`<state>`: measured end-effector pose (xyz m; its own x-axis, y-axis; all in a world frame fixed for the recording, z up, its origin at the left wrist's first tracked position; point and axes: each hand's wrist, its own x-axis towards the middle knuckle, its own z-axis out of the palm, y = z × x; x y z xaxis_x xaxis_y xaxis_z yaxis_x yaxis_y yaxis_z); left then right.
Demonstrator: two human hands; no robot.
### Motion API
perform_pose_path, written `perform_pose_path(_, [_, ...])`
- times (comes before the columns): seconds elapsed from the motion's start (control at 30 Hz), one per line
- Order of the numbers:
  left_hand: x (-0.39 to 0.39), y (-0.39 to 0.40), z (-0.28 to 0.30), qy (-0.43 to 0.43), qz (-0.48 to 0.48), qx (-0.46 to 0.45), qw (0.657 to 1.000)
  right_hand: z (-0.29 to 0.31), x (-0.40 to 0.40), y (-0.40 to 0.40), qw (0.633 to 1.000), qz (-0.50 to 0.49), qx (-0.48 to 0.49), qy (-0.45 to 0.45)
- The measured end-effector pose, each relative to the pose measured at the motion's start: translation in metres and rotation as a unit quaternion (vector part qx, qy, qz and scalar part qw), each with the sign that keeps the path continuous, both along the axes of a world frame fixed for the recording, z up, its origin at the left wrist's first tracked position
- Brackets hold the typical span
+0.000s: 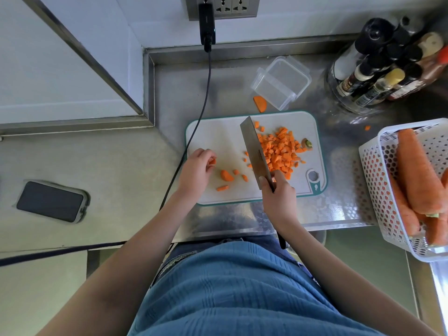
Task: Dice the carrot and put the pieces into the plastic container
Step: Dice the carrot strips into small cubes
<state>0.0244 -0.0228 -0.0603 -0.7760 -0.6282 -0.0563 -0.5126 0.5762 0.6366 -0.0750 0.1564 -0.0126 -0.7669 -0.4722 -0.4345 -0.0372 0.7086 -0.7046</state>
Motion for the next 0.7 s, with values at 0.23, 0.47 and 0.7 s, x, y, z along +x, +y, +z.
perform_pose_path(0.23, [0.023, 0.028, 0.010, 0.016, -0.036, -0.049, 0.998, 0.000, 0.000, 0.001, 1.000, -0.005, -0.005, 0.004])
perform_pose_path(0.47, [0.007, 0.044, 0.000, -0.026, -0.031, 0.018, 0.999, -0.001, 0.002, 0.003, 1.000, 0.004, -0.006, 0.011])
perform_pose_path(0.7, [-0.006, 0.048, -0.001, -0.003, 0.010, 0.035, 0.999, -0.002, 0.006, 0.005, 1.000, 0.013, 0.000, 0.013])
